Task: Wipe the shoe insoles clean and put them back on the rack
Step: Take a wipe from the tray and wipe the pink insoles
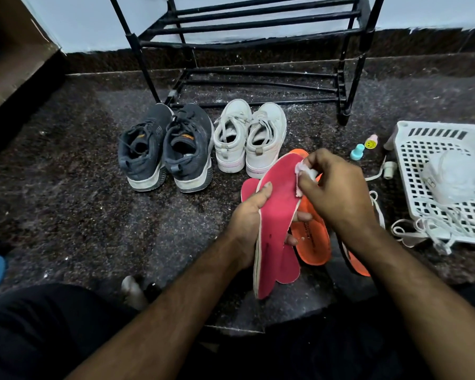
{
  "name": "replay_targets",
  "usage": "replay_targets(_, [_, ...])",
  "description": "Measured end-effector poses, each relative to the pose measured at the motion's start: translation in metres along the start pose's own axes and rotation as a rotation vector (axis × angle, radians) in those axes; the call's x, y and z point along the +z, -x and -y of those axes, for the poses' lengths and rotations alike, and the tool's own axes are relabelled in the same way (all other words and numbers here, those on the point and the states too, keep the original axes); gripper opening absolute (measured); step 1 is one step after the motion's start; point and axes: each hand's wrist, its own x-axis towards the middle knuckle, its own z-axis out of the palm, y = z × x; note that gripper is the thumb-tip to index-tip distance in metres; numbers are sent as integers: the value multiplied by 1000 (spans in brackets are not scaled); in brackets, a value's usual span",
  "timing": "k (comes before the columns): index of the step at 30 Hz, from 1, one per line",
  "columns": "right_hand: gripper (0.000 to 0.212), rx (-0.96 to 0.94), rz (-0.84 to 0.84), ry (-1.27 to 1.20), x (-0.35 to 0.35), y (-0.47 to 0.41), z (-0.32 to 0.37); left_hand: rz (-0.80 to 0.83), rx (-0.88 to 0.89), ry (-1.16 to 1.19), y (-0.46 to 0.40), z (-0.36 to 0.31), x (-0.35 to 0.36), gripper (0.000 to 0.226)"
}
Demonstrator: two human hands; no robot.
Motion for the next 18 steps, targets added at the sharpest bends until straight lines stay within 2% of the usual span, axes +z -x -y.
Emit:
replay_targets(4, [8,-59,192,-73,17,25,14,-18,-18,59,-3,0,1,51])
replay_targets(6, [10,-55,182,-72,18,21,11,-12,-17,32,-3,1,2,51])
replay_targets(9, [9,16,31,-21,7,4,0,7,-8,-7,-3,3,0,58])
replay_targets(11, [7,0,-12,-25,5,3,1,14,16,42,-3,2,1,60])
replay_targets(15, [9,-182,222,-129,15,23,20,48,16,267,-2,-4,5,50])
replay_targets(16, [9,-209,254,-111,16,25,20,51,10,303,-3,-4,6,51])
replay_targets(18, [11,-170,213,-83,13,18,13,31,26,258,-7,0,4,48])
